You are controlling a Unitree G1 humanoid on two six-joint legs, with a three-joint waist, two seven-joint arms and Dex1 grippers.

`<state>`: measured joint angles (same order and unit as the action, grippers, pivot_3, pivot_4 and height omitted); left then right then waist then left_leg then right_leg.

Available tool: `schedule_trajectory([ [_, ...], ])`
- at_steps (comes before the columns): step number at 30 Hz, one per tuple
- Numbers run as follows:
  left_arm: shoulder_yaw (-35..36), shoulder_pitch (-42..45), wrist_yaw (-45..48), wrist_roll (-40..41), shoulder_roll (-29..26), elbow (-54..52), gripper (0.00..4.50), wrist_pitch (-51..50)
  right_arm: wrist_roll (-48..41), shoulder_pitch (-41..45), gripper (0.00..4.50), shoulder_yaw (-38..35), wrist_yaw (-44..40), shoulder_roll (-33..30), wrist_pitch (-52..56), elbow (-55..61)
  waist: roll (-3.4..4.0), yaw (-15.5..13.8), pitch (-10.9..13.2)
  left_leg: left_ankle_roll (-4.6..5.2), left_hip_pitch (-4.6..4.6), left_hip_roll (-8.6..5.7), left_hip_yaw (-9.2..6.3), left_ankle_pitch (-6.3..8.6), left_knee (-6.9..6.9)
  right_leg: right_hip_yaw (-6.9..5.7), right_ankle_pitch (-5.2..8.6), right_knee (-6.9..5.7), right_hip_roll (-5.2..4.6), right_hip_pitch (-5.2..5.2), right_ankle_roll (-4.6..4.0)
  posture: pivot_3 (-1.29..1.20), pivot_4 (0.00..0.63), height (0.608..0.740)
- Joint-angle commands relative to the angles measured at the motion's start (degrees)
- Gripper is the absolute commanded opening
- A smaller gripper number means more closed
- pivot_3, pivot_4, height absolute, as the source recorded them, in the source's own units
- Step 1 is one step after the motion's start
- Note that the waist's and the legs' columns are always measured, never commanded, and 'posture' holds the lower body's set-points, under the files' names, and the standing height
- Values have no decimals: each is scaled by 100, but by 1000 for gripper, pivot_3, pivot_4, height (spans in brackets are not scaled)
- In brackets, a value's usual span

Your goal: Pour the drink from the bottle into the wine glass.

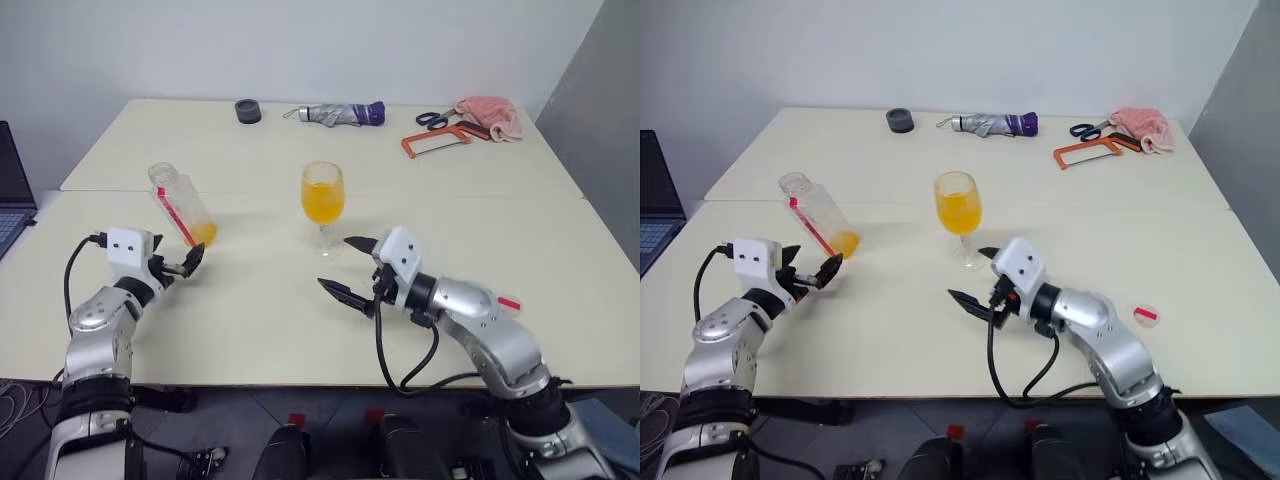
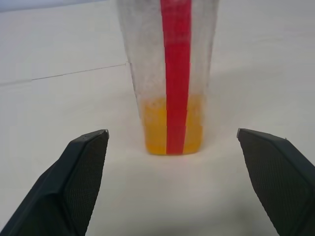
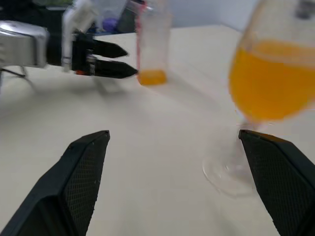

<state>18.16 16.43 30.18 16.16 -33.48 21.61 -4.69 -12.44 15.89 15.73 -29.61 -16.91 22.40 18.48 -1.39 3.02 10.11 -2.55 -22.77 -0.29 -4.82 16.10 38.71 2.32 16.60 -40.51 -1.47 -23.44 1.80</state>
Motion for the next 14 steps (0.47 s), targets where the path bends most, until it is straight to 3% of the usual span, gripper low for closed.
schedule_trajectory([
  [1,137,-407,-403,-33,84,-1002,4485,-197,161,-442,4500,-570,608,342,-915,-286,0,-15,0,0,0,1,1,0,0,1,0,1,0,1,0,0,150,740],
  [7,28,-1272,-780,52,551,-2522,4485,-473,363,-865,4500,-1219,1461,955,-1933,-960,0,-29,0,0,7,5,9,1,-3,8,0,1,-1,3,0,0,150,740],
  [14,117,-1434,-951,78,746,-2845,4485,-628,698,-691,4500,-1375,1700,978,-2427,-1563,0,-44,0,0,28,2,18,1,-7,13,1,4,10,20,0,0,150,740],
])
